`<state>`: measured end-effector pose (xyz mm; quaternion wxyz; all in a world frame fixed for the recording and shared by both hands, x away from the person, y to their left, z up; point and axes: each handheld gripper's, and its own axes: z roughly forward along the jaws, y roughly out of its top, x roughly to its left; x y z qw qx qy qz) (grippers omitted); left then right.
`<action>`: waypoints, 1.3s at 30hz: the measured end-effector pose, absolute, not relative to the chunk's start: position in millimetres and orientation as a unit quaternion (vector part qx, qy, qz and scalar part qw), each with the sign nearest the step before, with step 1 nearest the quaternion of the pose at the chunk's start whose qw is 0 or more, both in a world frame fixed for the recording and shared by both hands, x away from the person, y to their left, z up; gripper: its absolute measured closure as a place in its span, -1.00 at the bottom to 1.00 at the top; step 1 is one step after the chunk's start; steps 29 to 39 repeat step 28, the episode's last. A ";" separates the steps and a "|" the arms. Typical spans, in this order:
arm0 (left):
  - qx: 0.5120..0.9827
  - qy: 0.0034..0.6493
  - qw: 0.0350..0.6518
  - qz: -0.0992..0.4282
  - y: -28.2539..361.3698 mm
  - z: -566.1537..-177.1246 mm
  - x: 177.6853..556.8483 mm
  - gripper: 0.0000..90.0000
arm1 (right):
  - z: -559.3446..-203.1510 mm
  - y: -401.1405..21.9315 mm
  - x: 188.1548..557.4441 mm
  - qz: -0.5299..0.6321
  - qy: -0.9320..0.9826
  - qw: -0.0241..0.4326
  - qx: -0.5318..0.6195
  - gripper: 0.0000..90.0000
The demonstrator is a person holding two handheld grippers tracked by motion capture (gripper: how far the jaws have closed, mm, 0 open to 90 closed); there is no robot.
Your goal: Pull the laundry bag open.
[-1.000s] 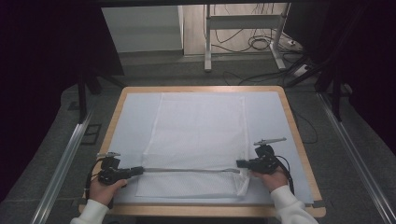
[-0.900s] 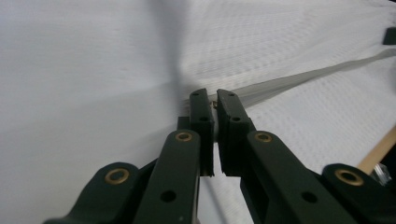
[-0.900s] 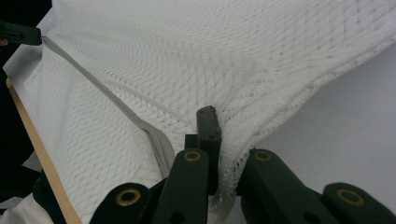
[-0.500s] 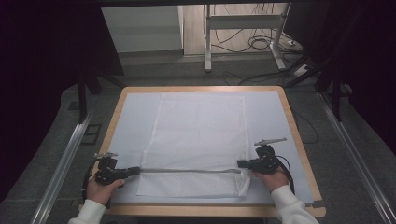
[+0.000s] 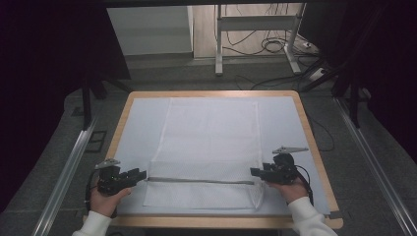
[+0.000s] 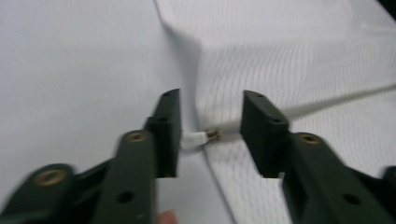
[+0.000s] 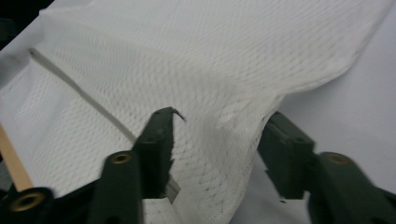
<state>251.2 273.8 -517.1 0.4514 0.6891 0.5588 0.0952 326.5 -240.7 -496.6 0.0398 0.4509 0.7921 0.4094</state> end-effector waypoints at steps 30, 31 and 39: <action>0.706 0.538 0.446 0.119 260.6 -512.1 288.3 -0.24 | -482.8 -283.2 327.9 0.434 0.776 0.132 0.437 -0.37; 0.706 0.538 0.446 0.119 260.6 -512.1 288.3 -0.24 | -482.8 -283.2 327.9 0.434 0.776 0.132 0.437 -0.37; 0.706 0.538 0.446 0.119 260.6 -512.1 288.3 -0.24 | -482.8 -283.2 327.9 0.434 0.776 0.132 0.437 -0.37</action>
